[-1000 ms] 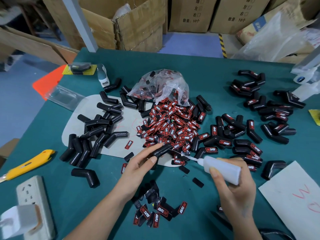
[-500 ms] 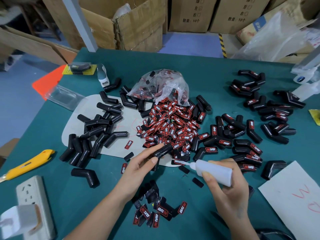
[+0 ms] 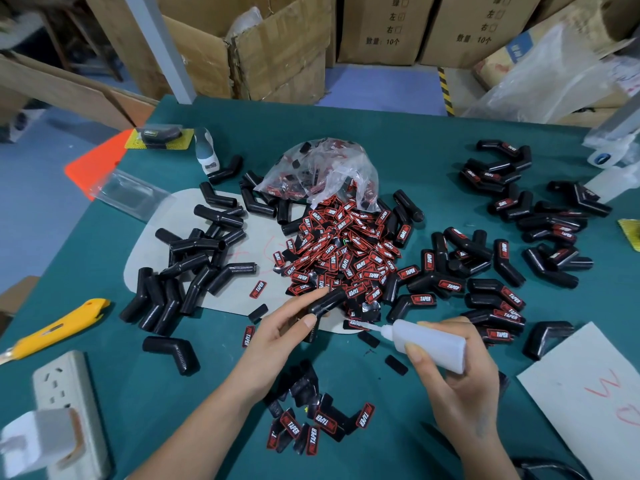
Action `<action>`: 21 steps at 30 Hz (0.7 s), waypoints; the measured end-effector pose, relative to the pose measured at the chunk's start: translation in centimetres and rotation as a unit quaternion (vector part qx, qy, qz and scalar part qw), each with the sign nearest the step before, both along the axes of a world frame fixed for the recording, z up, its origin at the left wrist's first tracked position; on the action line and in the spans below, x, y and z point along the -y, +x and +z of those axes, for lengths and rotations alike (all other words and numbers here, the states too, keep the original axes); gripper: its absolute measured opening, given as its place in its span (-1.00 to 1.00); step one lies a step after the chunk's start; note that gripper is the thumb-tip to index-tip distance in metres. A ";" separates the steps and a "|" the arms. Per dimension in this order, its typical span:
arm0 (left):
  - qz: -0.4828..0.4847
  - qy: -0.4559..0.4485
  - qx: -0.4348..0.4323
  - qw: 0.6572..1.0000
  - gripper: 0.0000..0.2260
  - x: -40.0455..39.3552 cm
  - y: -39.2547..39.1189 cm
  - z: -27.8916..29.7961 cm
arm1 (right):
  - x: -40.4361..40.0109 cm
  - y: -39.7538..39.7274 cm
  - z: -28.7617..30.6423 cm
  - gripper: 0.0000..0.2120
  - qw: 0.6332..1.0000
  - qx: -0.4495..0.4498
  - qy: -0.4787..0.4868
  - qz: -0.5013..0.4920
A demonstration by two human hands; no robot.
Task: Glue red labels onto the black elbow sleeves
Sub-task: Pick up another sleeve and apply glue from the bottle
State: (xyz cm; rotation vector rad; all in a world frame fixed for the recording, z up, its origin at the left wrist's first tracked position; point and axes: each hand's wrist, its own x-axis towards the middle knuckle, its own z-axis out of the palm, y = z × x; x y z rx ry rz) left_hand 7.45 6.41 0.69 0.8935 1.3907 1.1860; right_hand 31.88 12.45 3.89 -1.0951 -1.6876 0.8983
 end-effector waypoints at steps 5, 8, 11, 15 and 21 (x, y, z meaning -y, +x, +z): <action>-0.003 0.003 0.008 1.000 -0.64 0.0 -0.1 -0.3 | 0.0 -0.1 0.1 -0.71 1.000 -0.001 0.002 -0.003; -0.001 0.006 0.019 1.000 -0.64 -0.1 -0.1 -0.4 | 0.0 0.0 0.1 -0.71 1.000 0.003 0.007 -0.001; 0.003 0.010 0.032 0.999 -0.64 -0.1 -0.1 -0.4 | -0.1 0.2 0.0 -0.73 1.000 -0.002 0.004 -0.008; 0.010 0.012 0.044 0.999 -0.63 0.0 0.0 -0.2 | 0.0 0.0 0.1 -0.71 1.000 0.005 0.010 -0.002; 0.019 0.009 0.053 0.998 -0.65 -0.1 0.1 0.1 | -0.1 0.2 0.0 -0.74 1.000 -0.006 0.002 -0.013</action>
